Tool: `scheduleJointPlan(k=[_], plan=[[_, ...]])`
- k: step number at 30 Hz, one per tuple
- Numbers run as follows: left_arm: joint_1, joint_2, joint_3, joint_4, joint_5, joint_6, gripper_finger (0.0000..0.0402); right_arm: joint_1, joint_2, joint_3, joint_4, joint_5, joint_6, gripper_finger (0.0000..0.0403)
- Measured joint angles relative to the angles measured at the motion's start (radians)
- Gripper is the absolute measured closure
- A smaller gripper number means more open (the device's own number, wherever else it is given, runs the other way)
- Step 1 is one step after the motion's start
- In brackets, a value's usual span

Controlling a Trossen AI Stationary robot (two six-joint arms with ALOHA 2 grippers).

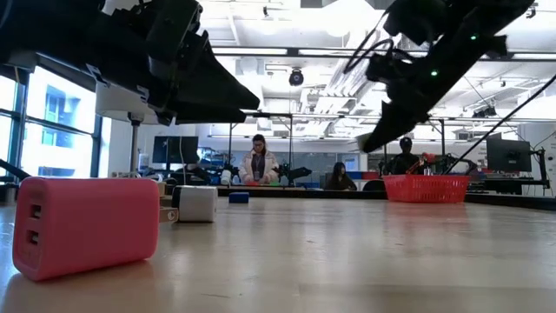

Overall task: Pick & Place Office items
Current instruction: Put the green charger adapter into the top red basket

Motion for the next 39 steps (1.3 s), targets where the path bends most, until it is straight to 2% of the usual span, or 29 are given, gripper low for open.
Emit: scheduleJointPlan(k=[7, 19, 28, 39], plan=[[0.000, 0.000, 0.000, 0.000, 0.000, 0.000, 0.0157, -0.001, -0.075, 0.000, -0.103, 0.058, 0.021, 0.0283], [-0.001, 0.000, 0.000, 0.000, -0.001, 0.000, 0.0157, -0.079, -0.153, 0.002, -0.240, 0.059, 0.048, 0.0280], [0.000, 0.000, 0.000, 0.000, -0.001, 0.000, 0.0157, -0.148, -0.154, 0.145, -0.455, 0.081, 0.070, 0.0280], [0.000, 0.000, 0.000, 0.000, -0.001, 0.000, 0.0157, -0.245, -0.154, 0.339, -0.645, 0.085, 0.018, 0.0280]])
